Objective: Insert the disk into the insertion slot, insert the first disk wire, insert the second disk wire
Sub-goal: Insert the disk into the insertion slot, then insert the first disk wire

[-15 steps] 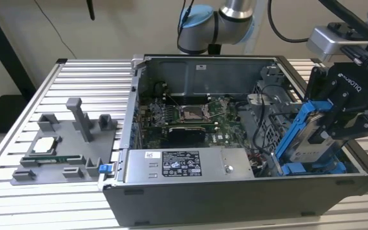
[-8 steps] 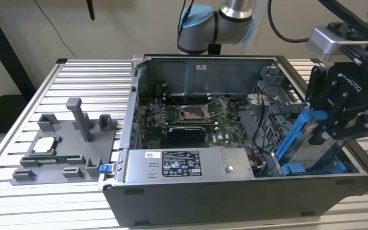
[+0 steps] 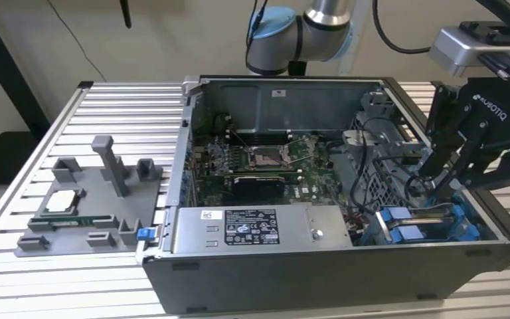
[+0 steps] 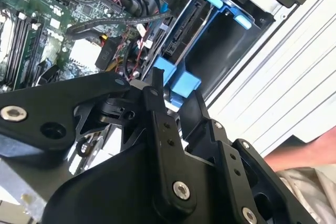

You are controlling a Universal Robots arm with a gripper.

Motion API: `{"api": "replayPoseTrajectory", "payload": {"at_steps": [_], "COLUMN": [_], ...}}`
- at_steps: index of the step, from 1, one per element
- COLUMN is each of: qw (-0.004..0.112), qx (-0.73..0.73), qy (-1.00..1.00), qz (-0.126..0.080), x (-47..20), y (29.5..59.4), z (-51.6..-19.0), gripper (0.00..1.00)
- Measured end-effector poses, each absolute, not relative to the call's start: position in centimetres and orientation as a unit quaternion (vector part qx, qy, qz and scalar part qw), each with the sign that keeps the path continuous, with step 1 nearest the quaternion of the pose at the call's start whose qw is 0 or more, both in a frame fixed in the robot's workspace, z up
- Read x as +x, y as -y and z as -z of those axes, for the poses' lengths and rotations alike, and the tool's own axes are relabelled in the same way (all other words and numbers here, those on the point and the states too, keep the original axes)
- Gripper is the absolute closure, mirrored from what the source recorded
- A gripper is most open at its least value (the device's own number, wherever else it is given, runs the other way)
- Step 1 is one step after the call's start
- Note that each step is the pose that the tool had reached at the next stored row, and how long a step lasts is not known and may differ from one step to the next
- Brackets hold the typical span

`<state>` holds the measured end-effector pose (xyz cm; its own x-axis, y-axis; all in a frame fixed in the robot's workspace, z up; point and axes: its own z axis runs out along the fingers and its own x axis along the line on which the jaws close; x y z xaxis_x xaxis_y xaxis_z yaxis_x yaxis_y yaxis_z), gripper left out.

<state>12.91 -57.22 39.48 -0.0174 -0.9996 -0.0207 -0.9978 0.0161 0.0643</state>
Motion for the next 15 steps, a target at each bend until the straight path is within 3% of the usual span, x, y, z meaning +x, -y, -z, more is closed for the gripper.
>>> {"api": "replayPoseTrajectory", "payload": {"at_steps": [15], "qw": [0.015], "qx": [0.701], "qy": [0.713], "qz": [0.03], "x": [12.9], "y": [57.2], "z": [-40.8], "gripper": [0.0]}}
